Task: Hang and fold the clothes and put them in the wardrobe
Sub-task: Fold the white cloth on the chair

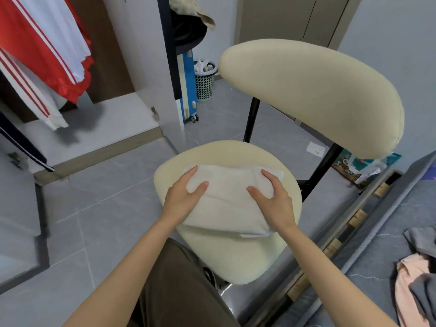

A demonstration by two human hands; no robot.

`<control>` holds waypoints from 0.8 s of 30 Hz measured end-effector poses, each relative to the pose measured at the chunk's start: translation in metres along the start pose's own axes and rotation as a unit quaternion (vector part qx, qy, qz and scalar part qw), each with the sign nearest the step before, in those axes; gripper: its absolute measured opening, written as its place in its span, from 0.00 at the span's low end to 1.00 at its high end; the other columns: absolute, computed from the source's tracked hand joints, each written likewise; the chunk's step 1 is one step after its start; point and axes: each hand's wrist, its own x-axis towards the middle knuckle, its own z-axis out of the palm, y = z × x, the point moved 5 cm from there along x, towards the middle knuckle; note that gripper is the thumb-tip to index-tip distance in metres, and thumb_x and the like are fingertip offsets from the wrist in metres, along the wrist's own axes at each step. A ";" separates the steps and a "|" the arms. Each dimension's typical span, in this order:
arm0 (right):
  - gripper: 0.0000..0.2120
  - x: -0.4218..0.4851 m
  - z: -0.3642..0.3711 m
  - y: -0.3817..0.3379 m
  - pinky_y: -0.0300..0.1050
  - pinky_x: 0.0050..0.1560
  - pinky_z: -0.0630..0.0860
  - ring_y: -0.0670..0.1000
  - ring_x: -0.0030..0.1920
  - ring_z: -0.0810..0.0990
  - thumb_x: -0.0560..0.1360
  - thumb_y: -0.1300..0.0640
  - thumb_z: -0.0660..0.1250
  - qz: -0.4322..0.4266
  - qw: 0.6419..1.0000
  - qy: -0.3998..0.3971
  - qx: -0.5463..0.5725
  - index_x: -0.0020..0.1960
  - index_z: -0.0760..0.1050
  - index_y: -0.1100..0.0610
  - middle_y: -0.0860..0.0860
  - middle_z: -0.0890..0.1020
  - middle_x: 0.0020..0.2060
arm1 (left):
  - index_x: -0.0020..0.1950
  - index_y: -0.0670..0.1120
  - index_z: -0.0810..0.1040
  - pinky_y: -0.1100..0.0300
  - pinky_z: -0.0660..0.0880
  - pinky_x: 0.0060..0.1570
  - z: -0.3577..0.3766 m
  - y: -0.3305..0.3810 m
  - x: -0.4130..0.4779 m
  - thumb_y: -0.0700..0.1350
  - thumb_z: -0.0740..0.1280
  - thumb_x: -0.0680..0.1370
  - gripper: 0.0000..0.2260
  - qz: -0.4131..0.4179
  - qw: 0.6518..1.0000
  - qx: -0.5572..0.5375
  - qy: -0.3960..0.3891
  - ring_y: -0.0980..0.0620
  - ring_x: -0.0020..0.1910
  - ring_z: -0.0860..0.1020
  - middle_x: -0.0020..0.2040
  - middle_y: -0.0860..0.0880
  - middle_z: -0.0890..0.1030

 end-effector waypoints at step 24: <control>0.24 -0.055 0.142 -0.181 0.26 0.40 0.67 0.34 0.46 0.75 0.73 0.41 0.68 -0.244 0.961 -0.114 -0.055 0.66 0.65 0.33 0.34 0.78 0.46 | 0.74 0.57 0.64 0.67 0.59 0.61 -0.203 -0.041 -0.073 0.54 0.65 0.79 0.24 -0.011 0.975 -0.019 0.223 0.59 0.70 0.65 0.72 0.60 0.67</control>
